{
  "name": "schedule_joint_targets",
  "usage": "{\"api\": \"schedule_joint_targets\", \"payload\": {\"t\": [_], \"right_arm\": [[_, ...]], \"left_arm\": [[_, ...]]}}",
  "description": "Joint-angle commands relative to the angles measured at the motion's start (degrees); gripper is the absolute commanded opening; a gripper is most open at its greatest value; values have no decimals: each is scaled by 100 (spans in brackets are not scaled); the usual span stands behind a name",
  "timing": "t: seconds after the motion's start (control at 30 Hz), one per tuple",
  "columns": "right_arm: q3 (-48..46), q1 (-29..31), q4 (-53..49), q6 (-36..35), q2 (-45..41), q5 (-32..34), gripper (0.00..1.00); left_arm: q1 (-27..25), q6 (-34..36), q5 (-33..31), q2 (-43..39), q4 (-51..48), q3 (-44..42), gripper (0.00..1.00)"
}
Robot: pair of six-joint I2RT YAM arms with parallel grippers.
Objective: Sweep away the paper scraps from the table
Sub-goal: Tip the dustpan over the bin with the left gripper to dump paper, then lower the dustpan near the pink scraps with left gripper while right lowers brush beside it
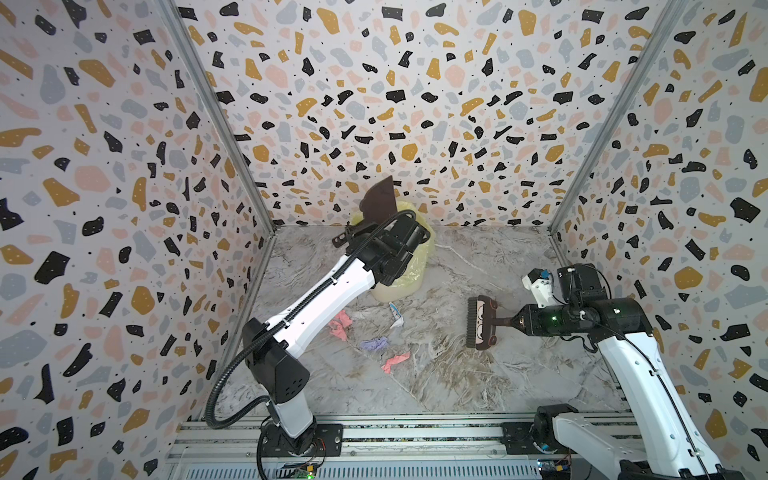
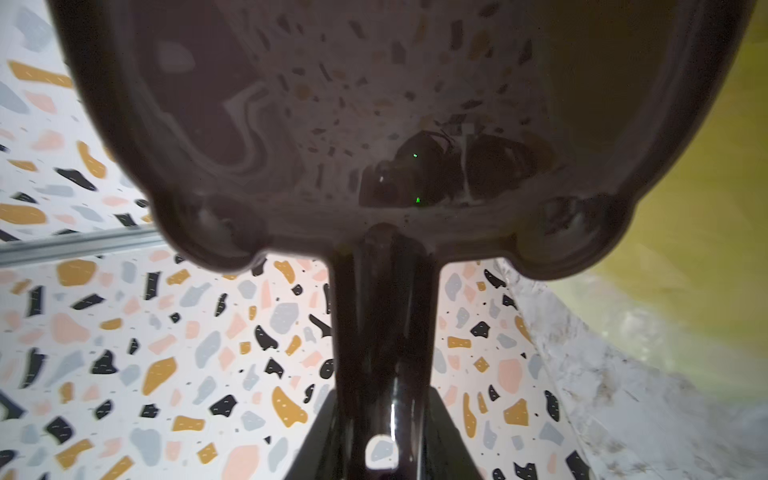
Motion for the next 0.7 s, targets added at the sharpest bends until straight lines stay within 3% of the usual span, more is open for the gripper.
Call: {"api": "schedule_joint_targets", "payload": {"t": [0.0,0.37,0.53,0.67], "right_arm": [[7,31,-1,84,-193,-74,0],[-76,58,147,134,-277,-110,0],[-135,213,313,292,-333,-145,0],[-299,672,660,659,-403,-175,0]], "left_arm": [[-63,879,-705,-21,873,-110,0],[-108,326,-457,-299,660,25,0],[-106,-966,84,-427,-27,563,0],[-108,-2261,924,-613,-699,930,0]]}}
